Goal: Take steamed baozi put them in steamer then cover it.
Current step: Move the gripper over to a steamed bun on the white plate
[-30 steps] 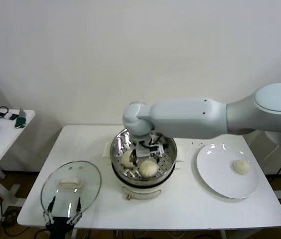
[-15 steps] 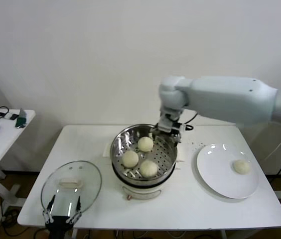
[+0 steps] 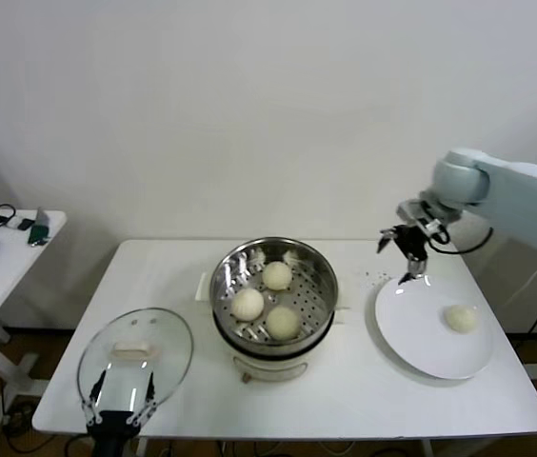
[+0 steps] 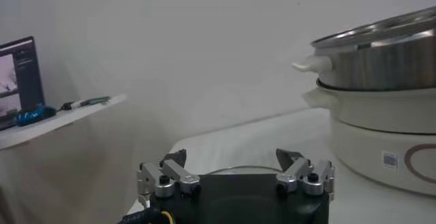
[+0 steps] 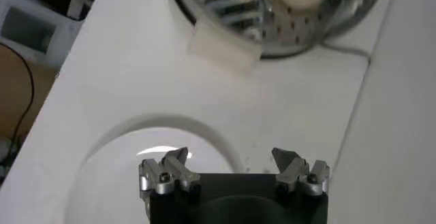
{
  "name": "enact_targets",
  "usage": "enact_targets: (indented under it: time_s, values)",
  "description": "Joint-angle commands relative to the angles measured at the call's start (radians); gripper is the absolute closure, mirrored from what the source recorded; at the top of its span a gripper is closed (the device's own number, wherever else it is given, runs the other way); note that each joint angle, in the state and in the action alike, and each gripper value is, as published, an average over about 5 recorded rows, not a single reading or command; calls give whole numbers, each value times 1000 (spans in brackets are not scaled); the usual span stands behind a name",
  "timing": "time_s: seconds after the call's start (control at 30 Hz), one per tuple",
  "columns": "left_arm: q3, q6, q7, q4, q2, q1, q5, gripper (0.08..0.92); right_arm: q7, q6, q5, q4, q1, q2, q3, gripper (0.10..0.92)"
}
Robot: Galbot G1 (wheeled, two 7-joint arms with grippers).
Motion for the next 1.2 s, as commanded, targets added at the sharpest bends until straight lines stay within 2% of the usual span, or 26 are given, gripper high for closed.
enact_targets:
  time_s: [0.03, 0.37, 0.8, 1.2]
  values:
    - [-1, 4, 1, -5, -5, 5, 6, 177, -9, -21, -150, -172, -322, -158, 296, 203]
    - [-10, 16, -5, 2, -20, 0, 13, 177, -17, 33, -282, -341, -560, -118, 499, 203]
    - [-10, 26, -6, 11, -34, -8, 22, 177, -17, 132, -490, -553, -652, 12, 694, 203]
    - [-14, 28, -6, 18, -33, -11, 27, 177, -21, 152, -546, -639, -656, 99, 728, 203]
